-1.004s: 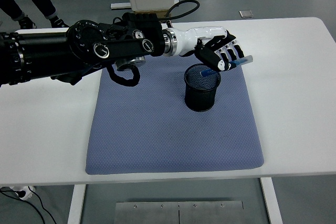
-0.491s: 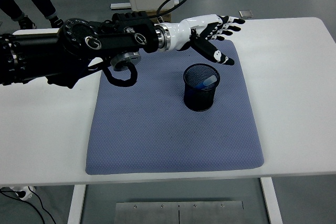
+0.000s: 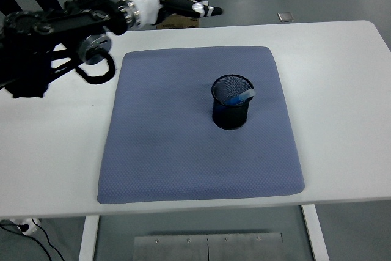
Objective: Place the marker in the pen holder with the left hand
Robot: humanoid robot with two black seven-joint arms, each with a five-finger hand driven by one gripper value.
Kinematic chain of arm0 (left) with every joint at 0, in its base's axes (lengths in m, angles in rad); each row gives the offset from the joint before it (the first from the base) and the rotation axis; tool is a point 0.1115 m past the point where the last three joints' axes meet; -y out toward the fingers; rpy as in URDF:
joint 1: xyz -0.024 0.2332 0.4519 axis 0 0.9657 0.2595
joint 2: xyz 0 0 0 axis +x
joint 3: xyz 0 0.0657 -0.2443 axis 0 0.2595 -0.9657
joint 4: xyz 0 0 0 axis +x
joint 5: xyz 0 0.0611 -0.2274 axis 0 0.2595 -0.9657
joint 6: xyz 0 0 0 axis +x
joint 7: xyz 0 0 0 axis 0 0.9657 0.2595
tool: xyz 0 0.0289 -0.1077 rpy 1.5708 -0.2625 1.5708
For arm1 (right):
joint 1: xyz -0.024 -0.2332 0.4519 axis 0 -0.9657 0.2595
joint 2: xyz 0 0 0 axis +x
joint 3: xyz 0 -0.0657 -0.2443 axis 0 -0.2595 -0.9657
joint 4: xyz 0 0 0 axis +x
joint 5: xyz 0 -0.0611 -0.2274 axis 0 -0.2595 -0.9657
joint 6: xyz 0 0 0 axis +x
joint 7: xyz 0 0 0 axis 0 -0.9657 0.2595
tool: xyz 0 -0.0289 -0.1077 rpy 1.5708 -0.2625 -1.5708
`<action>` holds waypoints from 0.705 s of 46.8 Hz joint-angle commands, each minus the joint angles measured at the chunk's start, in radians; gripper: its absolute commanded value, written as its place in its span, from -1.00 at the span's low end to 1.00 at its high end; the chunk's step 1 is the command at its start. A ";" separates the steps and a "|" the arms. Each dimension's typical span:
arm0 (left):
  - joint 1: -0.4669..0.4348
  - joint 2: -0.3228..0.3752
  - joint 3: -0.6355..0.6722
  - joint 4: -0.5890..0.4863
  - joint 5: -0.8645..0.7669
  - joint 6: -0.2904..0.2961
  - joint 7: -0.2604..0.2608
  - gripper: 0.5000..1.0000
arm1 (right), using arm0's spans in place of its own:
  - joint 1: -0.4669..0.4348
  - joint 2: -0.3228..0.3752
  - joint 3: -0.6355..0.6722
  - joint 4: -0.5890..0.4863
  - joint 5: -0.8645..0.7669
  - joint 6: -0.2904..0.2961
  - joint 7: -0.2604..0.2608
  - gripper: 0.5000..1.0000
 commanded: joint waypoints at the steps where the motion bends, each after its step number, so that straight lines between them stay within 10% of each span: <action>1: 0.053 0.000 -0.020 0.052 -0.003 0.036 -0.002 1.00 | 0.000 0.001 0.000 0.000 0.000 0.000 0.000 1.00; 8: 0.171 0.004 -0.161 0.080 -0.003 0.111 -0.007 1.00 | -0.002 0.001 0.000 0.000 0.000 0.000 0.000 1.00; 33: 0.516 0.059 -0.637 0.080 0.002 0.099 -0.074 1.00 | 0.000 0.001 0.000 0.000 0.000 0.000 0.000 1.00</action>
